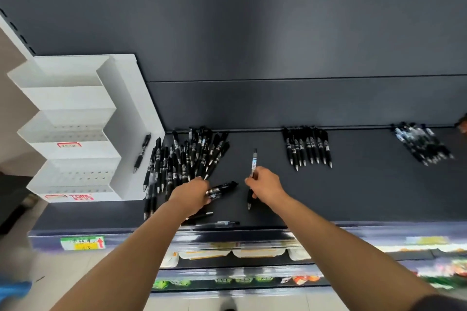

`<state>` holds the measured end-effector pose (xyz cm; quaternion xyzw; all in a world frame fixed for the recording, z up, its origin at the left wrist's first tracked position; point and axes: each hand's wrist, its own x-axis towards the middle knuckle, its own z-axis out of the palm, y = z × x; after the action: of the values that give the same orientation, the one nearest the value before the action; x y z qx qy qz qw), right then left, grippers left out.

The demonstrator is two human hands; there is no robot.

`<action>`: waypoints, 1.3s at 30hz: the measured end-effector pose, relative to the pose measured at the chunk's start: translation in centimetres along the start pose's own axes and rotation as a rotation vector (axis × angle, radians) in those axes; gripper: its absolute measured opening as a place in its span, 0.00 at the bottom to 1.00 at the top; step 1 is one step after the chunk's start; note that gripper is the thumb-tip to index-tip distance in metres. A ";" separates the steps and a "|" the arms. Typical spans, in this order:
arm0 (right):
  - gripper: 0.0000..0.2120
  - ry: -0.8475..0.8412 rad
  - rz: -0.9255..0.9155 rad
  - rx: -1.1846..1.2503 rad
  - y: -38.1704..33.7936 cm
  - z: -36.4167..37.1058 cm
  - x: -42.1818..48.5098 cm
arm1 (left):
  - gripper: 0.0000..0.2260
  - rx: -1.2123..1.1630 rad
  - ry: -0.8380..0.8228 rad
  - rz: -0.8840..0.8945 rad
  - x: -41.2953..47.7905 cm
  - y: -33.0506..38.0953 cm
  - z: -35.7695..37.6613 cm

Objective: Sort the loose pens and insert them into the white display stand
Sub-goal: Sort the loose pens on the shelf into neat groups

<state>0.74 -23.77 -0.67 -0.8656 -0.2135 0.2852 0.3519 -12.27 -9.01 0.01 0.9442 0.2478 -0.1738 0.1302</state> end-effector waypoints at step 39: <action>0.14 0.112 0.182 -0.443 -1.6 -2.0 2.6 | 0.24 -0.927 0.083 0.043 9.8 6.9 -2.2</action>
<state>3.66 -22.20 0.76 -0.9518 -0.1719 0.2135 0.1376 -0.14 -9.95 -0.71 0.7975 0.2849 -0.0041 0.5318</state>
